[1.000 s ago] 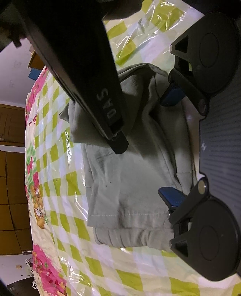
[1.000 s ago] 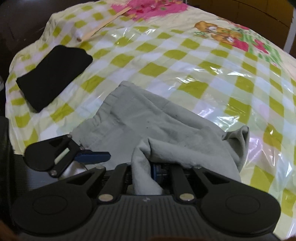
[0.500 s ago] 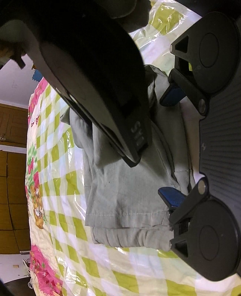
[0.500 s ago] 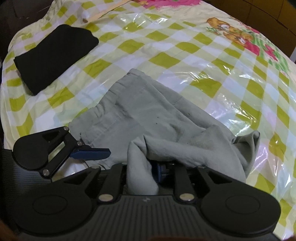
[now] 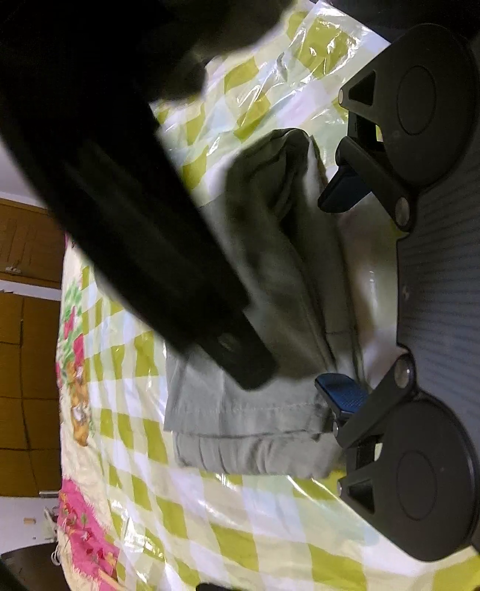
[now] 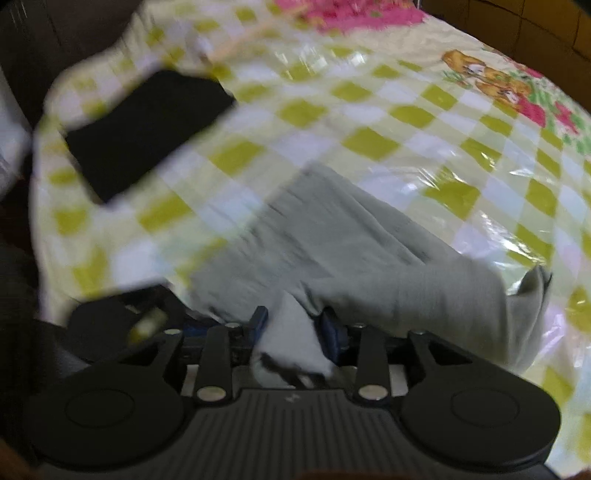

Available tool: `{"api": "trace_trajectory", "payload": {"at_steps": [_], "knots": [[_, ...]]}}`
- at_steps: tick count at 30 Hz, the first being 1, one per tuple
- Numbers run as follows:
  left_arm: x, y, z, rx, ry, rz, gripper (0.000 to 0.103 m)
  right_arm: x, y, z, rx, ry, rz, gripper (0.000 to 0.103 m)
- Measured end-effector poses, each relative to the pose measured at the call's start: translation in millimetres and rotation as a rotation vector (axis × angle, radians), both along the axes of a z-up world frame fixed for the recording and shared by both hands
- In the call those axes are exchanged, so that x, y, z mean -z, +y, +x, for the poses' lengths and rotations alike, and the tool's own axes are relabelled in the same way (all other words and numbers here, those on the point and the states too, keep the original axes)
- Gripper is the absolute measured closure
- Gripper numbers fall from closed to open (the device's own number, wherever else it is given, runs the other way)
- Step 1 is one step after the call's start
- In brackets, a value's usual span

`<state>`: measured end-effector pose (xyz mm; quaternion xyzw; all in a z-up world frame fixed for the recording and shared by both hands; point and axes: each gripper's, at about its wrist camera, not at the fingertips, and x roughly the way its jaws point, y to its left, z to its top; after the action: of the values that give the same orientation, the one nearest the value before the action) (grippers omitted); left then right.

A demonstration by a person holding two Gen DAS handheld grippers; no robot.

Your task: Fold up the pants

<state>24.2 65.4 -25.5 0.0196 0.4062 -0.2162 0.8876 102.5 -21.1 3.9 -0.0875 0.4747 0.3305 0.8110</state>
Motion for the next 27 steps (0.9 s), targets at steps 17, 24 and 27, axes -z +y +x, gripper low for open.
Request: {"api": "trace_trajectory", "payload": {"at_steps": [17, 24, 27], "knots": [[-19, 24, 6, -0.134, 0.037, -0.149, 0.000, -7, -90, 72, 0.087, 0.010, 0.204, 0.048], [-16, 6, 33, -0.138, 0.039, -0.083, 0.000, 8, -68, 126, -0.177, 0.009, 0.196, 0.035], [-2, -7, 36, -0.121, 0.080, -0.027, 0.001, 22, -65, 143, -0.240, 0.074, 0.217, 0.034]]}}
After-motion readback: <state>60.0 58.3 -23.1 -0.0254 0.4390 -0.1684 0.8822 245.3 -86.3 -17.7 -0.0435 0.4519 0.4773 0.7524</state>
